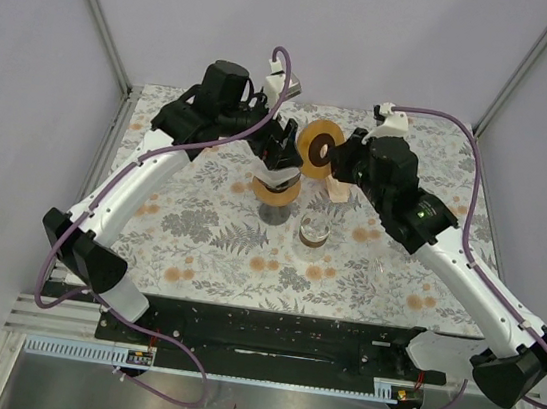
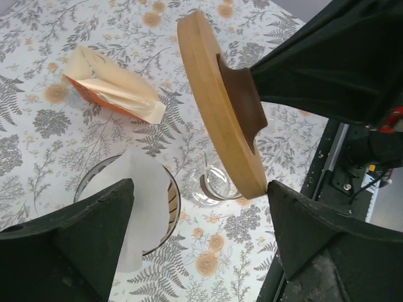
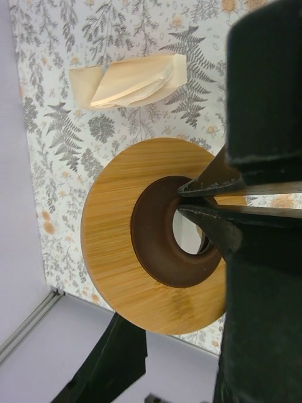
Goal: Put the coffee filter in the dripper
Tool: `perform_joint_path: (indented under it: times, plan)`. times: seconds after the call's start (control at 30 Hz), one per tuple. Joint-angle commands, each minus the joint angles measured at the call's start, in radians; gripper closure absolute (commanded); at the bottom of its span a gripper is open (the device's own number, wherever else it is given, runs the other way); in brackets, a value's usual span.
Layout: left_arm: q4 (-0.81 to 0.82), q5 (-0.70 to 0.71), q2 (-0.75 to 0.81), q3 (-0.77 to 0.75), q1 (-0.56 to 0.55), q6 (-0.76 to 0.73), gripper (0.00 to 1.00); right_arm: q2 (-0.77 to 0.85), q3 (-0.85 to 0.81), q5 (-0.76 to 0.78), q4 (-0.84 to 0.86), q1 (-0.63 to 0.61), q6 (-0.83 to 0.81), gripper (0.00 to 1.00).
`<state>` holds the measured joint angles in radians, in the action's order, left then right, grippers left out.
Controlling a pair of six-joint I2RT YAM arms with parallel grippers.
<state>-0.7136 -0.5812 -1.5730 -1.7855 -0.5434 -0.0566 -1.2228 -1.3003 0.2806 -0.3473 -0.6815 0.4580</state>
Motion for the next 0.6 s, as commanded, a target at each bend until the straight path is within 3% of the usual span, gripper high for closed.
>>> perform_joint_path:
  times: [0.0,0.17,0.43,0.53,0.57]
  plan:
    - [0.031,-0.009,0.005,-0.032,0.002,0.000,0.17,0.003,-0.059,0.017,0.119,-0.024,-0.012,1.00]
    - [0.100,-0.170,0.011,0.009,0.002,0.047,0.35,-0.010,-0.059,-0.040,0.149,-0.026,-0.015,1.00]
    - [0.106,-0.220,0.016,0.034,0.002,0.029,0.99,-0.021,-0.053,-0.075,0.182,-0.027,-0.021,1.00]
    - [0.100,-0.151,0.030,0.046,0.000,-0.018,1.00,-0.023,-0.068,-0.099,0.144,-0.026,-0.053,0.98]
    - [0.088,-0.113,0.042,0.046,0.000,-0.050,1.00,-0.021,-0.083,-0.101,0.102,-0.024,-0.070,0.85]
